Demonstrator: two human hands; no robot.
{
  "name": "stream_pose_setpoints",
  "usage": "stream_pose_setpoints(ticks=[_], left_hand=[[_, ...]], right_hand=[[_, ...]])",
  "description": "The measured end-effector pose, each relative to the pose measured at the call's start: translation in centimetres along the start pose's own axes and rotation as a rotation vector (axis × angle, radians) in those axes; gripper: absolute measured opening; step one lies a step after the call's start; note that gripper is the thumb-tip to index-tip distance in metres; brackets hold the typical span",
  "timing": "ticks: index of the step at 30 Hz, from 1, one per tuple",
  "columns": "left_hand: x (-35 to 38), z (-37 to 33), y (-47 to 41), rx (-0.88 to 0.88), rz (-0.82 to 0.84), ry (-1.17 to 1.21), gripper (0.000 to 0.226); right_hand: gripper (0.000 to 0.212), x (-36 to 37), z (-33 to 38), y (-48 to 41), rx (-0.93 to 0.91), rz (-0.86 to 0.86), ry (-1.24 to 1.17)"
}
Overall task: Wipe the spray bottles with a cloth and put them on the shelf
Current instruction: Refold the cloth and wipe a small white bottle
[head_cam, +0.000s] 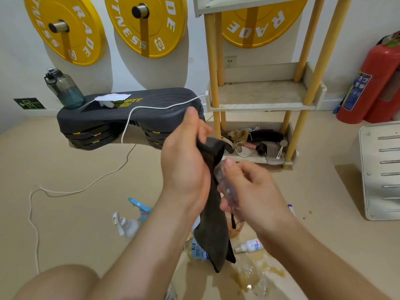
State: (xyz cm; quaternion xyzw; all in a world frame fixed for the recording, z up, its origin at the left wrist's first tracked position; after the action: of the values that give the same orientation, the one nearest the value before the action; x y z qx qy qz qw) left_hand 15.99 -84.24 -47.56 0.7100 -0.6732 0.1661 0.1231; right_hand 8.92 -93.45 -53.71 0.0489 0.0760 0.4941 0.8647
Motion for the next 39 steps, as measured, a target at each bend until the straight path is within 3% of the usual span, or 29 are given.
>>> stream_pose_setpoints(ticks=[3, 6, 9, 13, 15, 19, 23, 25, 28, 30, 33, 36, 39], left_hand=[[1.0, 0.4, 1.6, 0.261, 0.223, -0.411, 0.057], [1.4, 1.1, 2.4, 0.496, 0.404, -0.671, 0.051], [0.8, 1.2, 1.8, 0.71, 0.433, -0.717, 0.051], [0.3, 1.0, 0.8, 0.818, 0.391, -0.794, 0.051], [-0.5, 1.1, -0.3, 0.783, 0.334, -0.807, 0.055], [-1.8, 2.3, -2.3, 0.542, 0.232, -0.893, 0.063], [-3.8, 1.4, -3.9, 0.42, 0.02, -0.97, 0.057], [-3.3, 1.0, -3.3, 0.458, 0.046, -0.938, 0.053], [-1.6, 2.2, -1.1, 0.621, 0.233, -1.022, 0.045], [-1.9, 2.8, -1.1, 0.654, 0.229, -1.054, 0.036], [-3.3, 3.3, -2.7, 0.348, 0.122, -0.949, 0.034], [-3.0, 4.2, -1.5, -0.039, 0.25, -0.658, 0.047], [-2.7, 4.2, -0.3, -0.085, 0.288, -0.567, 0.043]], right_hand=[[0.041, 0.6, -0.5, 0.0, 0.085, 0.068, -0.008], [0.042, -0.4, -0.1, -0.3, 0.146, 0.133, -0.081], [0.033, -0.5, 0.2, -0.6, 0.167, 0.232, -0.154], [0.026, 0.2, 0.1, -0.5, 0.238, 0.365, -0.238], [0.031, 0.2, -0.2, -0.5, 0.248, 0.389, -0.216], [0.029, -0.3, -0.6, -0.8, 0.25, 0.346, -0.163], [0.022, -2.0, -0.7, -1.8, 0.228, 0.214, -0.046], [0.022, -2.4, -0.4, -2.3, 0.181, 0.184, 0.0], [0.026, -2.1, 0.3, -2.2, 0.047, 0.236, 0.076], [0.025, -2.2, 0.5, -2.5, 0.004, 0.245, 0.076], [0.02, -2.3, 0.0, -2.9, 0.077, 0.257, -0.145], [0.042, -1.3, -1.3, -2.9, 0.18, 0.282, -0.322], [0.065, -0.3, -2.4, -3.1, 0.226, 0.351, -0.384]])
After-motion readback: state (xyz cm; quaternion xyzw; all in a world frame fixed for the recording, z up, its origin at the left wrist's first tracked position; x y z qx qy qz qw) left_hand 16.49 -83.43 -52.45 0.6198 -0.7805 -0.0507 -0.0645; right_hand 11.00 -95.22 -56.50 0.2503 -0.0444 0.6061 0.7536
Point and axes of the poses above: each hand's wrist, its own y-axis away from the middle knuckle, its own x-axis out of the palm, z = x × y, the point moved 7 cm from there along -y, towards the middle knuckle, and after that the axes turned 11 degrees about -z, right-handed, at the moved point
